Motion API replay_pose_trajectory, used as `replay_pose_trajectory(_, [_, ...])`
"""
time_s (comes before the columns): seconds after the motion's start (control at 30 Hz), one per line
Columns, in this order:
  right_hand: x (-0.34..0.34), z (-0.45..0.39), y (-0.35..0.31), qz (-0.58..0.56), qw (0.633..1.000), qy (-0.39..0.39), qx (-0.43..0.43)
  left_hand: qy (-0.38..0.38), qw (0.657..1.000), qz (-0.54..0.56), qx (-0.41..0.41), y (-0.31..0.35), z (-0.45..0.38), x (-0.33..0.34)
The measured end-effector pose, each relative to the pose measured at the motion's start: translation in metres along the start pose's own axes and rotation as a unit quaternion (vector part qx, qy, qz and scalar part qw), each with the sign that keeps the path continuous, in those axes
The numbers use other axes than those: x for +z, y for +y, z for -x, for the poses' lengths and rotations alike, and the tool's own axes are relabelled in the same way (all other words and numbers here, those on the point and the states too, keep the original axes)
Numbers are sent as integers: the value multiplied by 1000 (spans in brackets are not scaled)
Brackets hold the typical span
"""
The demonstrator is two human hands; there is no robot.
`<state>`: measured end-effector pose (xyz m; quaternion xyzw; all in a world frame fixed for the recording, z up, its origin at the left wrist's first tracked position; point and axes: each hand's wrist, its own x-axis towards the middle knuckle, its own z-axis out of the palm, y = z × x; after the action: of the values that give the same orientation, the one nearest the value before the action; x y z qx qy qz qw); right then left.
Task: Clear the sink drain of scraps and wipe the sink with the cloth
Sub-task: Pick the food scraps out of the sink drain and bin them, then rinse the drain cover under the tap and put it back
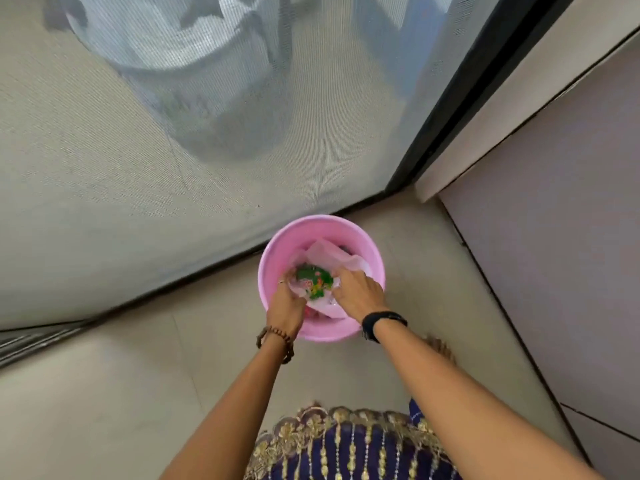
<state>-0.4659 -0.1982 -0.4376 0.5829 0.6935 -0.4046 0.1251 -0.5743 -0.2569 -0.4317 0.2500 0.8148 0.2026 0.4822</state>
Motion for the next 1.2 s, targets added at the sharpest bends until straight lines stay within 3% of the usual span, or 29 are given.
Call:
replay_pose_trajectory(0.1, [-31, 28, -17, -168, 985, 3, 37, -33, 987, 140, -71, 35, 34, -15])
replay_pose_trajectory(0.23, [-122, 109, -51, -363, 931, 28, 27, -98, 888, 428, -138, 127, 114, -41])
replay_pose_trajectory(0.4, [-288, 262, -82, -570, 821, 36, -16, -217, 813, 530, -105, 274, 258, -76])
replay_pose_trajectory(0.63, [-459, 466, -58, -655, 726, 178, -110, -446, 772, 453, -3, 435, 453, -77])
replay_pose_trajectory(0.77, [-511, 544, -2, -645, 686, 315, -118, -513, 783, 351, 36, 493, 525, -36])
replay_pose_trajectory(0.9, [-545, 598, 81, -621, 654, 427, -67, -541, 812, 212, 50, 537, 575, 50])
replay_pose_trajectory(1.07, [-574, 630, 211, -594, 620, 511, 37, -596, 795, 103, 47, 575, 624, 199])
replay_pose_trajectory(1.2, [-589, 634, 317, -555, 601, 557, 143, -588, 807, 9, 51, 592, 650, 318])
